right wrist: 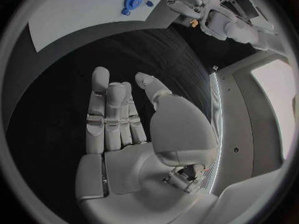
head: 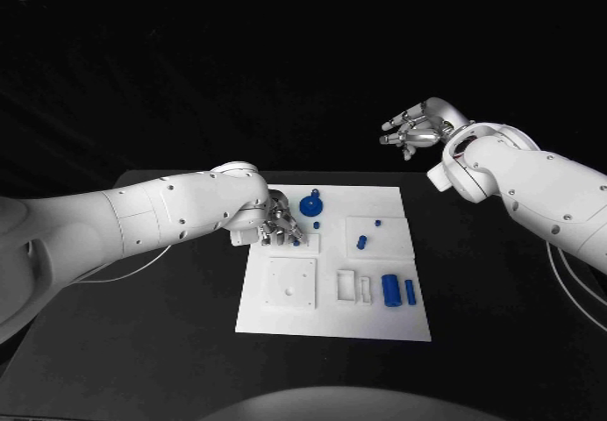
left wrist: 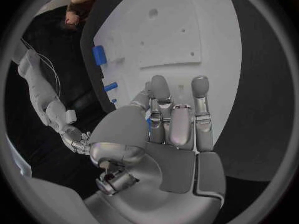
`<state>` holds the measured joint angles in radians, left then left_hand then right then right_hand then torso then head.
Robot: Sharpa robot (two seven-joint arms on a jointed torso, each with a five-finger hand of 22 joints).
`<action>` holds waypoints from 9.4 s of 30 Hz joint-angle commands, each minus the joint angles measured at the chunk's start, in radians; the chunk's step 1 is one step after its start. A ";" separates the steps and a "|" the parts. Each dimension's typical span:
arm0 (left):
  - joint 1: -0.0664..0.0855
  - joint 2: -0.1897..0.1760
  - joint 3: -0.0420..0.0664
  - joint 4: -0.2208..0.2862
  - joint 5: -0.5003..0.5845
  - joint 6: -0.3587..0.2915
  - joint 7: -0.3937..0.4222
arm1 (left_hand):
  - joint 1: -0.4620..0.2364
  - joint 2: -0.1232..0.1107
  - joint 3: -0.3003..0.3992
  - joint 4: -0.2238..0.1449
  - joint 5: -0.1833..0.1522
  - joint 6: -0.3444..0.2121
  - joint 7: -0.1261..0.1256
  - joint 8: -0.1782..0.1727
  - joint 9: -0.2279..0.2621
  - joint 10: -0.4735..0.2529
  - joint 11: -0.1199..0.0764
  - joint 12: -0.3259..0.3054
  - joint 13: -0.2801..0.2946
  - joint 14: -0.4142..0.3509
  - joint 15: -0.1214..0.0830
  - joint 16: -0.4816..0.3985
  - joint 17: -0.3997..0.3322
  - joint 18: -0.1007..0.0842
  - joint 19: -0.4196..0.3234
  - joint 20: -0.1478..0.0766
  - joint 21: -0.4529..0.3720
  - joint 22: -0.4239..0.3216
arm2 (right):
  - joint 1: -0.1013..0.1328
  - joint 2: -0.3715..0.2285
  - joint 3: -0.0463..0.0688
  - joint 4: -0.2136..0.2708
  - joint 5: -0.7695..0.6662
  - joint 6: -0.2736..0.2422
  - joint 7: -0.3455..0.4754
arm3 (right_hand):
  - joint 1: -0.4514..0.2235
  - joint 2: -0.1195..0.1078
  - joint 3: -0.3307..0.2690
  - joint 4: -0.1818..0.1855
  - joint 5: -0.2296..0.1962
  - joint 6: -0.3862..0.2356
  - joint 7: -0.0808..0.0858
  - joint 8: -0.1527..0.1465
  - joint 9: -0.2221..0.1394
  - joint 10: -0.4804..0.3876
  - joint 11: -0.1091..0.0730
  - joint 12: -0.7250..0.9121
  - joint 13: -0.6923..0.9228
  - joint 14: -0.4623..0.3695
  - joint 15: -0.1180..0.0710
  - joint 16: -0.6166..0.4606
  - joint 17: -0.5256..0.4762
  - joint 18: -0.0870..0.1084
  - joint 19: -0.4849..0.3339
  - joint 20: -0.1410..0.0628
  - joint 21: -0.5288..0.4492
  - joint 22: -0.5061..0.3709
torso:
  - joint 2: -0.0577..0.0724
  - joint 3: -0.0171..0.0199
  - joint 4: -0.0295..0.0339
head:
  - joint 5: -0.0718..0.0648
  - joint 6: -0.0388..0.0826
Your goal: Assemble the parts on the task board
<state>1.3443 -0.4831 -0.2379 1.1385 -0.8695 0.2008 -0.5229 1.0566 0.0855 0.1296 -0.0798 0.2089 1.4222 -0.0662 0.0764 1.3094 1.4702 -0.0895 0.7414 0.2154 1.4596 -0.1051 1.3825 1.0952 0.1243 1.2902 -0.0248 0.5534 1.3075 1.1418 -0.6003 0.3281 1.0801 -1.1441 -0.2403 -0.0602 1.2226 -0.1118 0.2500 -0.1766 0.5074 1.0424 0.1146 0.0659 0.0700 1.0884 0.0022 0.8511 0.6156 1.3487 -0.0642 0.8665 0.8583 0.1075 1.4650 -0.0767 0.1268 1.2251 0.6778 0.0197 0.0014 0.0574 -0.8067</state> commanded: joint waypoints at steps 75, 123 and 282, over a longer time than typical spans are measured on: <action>0.056 0.073 0.117 -0.355 0.013 0.039 0.068 | 0.015 -0.079 -0.043 0.107 -0.154 -0.331 0.125 -0.012 -1.025 0.027 0.051 -0.200 0.068 -0.068 0.004 -0.136 -0.259 -0.082 0.006 -0.094 -0.124 0.015 | -0.010 -0.021 0.001 0.008 -0.038 -0.001 0.007 | -0.008 0.003 -0.002 -0.001 0.007 -0.009 -0.001 -0.003 -0.001 -0.002 0.001 -0.001 -0.003 -0.004 0.002 0.000 -0.002 0.001 0.030 -0.004 -0.006 0.003 | 0.019 -0.0073 -0.0107 | 0.028 0.065; 0.024 0.115 0.094 -0.432 0.001 0.167 0.096 | -0.011 -0.002 -0.185 0.109 -0.099 -0.339 0.124 -0.011 -1.006 0.023 0.052 -0.202 0.074 -0.076 0.006 -0.128 -0.266 -0.080 0.003 -0.092 -0.124 0.017 | -0.004 -0.025 0.002 0.015 -0.038 0.004 0.002 | -0.006 0.001 -0.001 0.005 0.006 -0.010 0.000 -0.003 -0.001 0.002 0.001 -0.016 -0.016 -0.007 0.003 -0.008 -0.008 0.000 0.028 -0.003 -0.013 -0.004 | 0.030 -0.0102 -0.0154 | 0.025 0.063; -0.024 -0.224 -0.005 0.270 0.067 -0.403 0.057 | 0.005 -0.051 0.295 -0.111 0.278 -0.185 0.070 -0.008 -0.649 0.046 0.023 -0.019 -0.130 -0.007 0.007 -0.048 -0.145 -0.001 0.011 -0.027 -0.017 0.017 | -0.026 -0.053 0.001 0.009 0.002 0.047 -0.006 | -0.010 0.004 0.016 0.012 0.012 -0.008 0.000 -0.003 -0.001 0.000 0.001 -0.019 -0.026 -0.009 0.002 -0.012 -0.013 -0.002 0.029 -0.005 -0.019 -0.014 | 0.014 -0.0060 0.0104 | 0.027 0.032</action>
<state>1.3215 -0.7098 -0.2426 1.4078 -0.7949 -0.2235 -0.4640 1.0528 0.0344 0.4228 -0.1936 0.4907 1.1368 0.0981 0.0637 0.6458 1.4773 -0.0534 0.7174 0.0860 1.4491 -0.1015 1.3283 0.9509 0.1091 1.3028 -0.0587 0.5340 1.3077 1.1164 -0.6546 0.3291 1.0887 -1.1448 -0.2124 -0.0690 1.2226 -0.1118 0.2667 -0.1710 0.5190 1.0396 0.1105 0.0659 0.0699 1.0884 0.0022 0.8354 0.5909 1.3452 -0.0606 0.8587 0.8460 0.1074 1.4650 -0.0767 0.1110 1.2115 0.6922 0.0135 0.0113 0.0837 -0.7735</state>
